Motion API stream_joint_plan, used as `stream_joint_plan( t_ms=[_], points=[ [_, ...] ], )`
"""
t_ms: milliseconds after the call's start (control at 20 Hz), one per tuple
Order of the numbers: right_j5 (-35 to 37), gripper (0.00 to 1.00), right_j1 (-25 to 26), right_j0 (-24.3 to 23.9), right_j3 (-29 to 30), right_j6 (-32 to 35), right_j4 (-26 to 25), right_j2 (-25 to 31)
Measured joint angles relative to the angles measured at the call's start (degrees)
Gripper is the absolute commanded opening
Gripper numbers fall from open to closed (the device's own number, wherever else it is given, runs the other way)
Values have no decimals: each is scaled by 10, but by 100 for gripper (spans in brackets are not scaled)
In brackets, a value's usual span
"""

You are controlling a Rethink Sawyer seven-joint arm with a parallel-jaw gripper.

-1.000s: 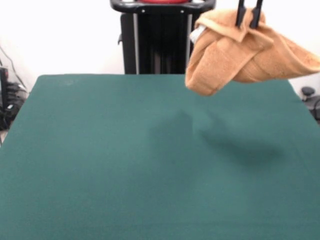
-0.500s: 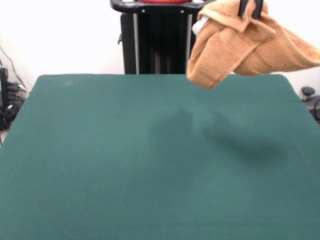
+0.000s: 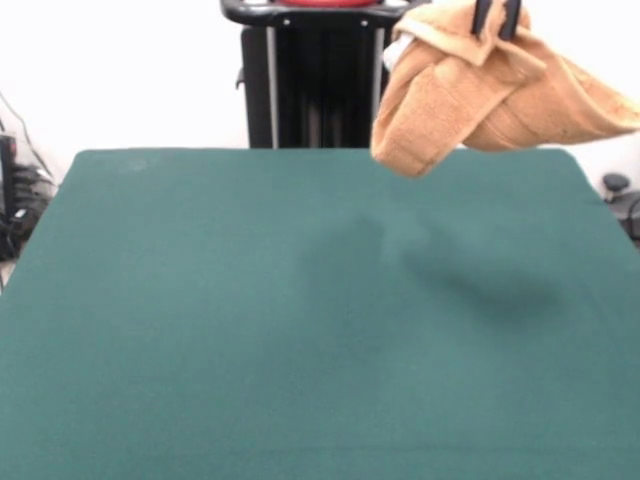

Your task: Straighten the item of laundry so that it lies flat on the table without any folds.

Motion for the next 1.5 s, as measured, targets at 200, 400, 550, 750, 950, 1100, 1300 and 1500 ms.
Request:
stream_joint_plan(
  t_ms=[200,400,550,750,950,1100,1300,1500],
  points=[
    [0,0,1,-11,0,0,-1,0],
    [0,0,1,-39,0,0,-14,0],
    [0,0,2,-70,0,0,-28,0],
    [0,0,2,-96,0,0,-45,0],
    [0,0,2,-106,0,0,-55,0],
    [0,0,2,-106,0,0,-64,0],
    [0,0,2,-106,0,0,-72,1],
    [-12,0,2,-109,3,0,-75,4]
  ],
)
